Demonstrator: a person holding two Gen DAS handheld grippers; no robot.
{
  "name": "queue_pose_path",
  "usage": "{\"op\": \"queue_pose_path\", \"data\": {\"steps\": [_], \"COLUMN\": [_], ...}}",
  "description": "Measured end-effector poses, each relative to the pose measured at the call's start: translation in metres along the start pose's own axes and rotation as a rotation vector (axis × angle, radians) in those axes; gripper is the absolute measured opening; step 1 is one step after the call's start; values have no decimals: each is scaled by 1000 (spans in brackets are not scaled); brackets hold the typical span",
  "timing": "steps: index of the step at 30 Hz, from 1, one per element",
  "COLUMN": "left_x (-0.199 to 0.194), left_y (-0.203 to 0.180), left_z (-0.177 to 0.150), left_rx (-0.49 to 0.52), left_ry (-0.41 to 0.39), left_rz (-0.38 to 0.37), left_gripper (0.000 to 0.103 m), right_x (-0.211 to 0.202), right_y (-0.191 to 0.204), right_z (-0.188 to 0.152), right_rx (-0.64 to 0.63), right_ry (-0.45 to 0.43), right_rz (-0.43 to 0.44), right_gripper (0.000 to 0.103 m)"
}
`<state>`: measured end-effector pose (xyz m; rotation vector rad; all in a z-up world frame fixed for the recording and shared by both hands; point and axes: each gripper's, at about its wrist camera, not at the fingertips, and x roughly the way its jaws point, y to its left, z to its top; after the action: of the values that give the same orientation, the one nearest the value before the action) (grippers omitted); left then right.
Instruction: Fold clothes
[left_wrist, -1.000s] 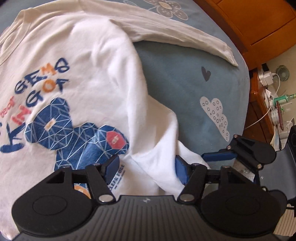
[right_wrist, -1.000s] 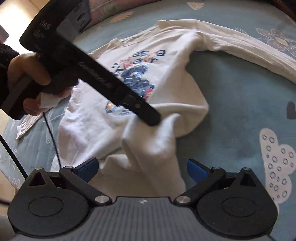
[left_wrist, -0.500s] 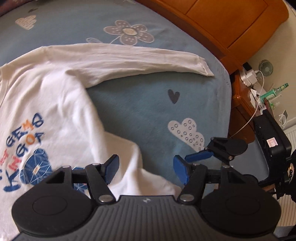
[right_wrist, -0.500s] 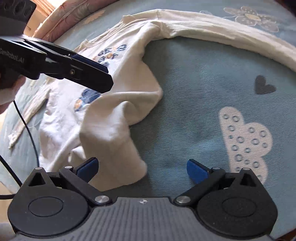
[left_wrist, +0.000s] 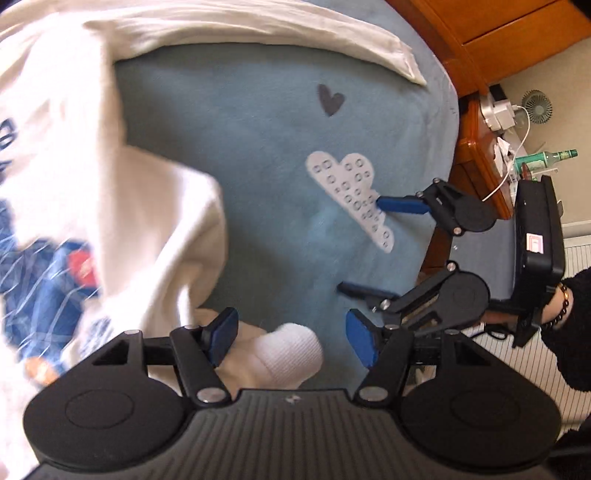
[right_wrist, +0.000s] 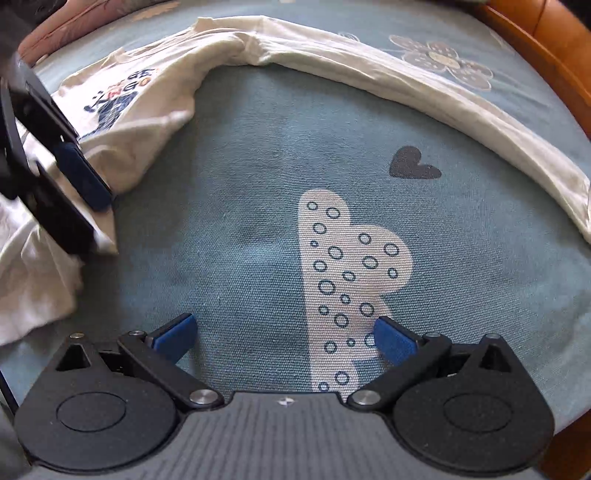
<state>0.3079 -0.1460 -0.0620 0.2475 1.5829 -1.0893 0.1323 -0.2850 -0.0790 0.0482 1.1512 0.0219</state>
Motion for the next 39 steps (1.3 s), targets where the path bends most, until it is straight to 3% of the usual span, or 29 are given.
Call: {"op": "queue_pose_path", "data": {"steps": [5,8,12,16,23,28,31,35,39], "left_x": [-15,-18,-20,-28,-40,-52,-61,-60,-52], "left_y": [24,36,44,47,60,66,72,82,98], "left_z": [-16,-23,-29,-37,-55,-69,-87,-111,-125], "left_rx": [-15,-30,-52,-54,-92,-134,-184,-228,-267], "left_ry": [15,-3,-37,-59,-72,-106,-108,-72,-64], "left_rz": [55,49,24,13,-12,-18,-12,36,85], "left_gripper": [65,65,66,66,67,67,73,74,74], "right_x": [1,1,-7,2,44,64,69,89,100], "right_y": [1,-2,-12,-4,41,66,71,84,76], "right_z": [8,21,40,63,117,139,143,140,127], "right_rx": [5,42,149,206,130,129,169,169,171], "right_ry": [18,37,-18,-80,-93,-74,-64,36,16], "right_rz": [16,64,302,593,837,920,963,982,1054], "right_gripper": [103,103,103,103,103,103,103,103,102]}}
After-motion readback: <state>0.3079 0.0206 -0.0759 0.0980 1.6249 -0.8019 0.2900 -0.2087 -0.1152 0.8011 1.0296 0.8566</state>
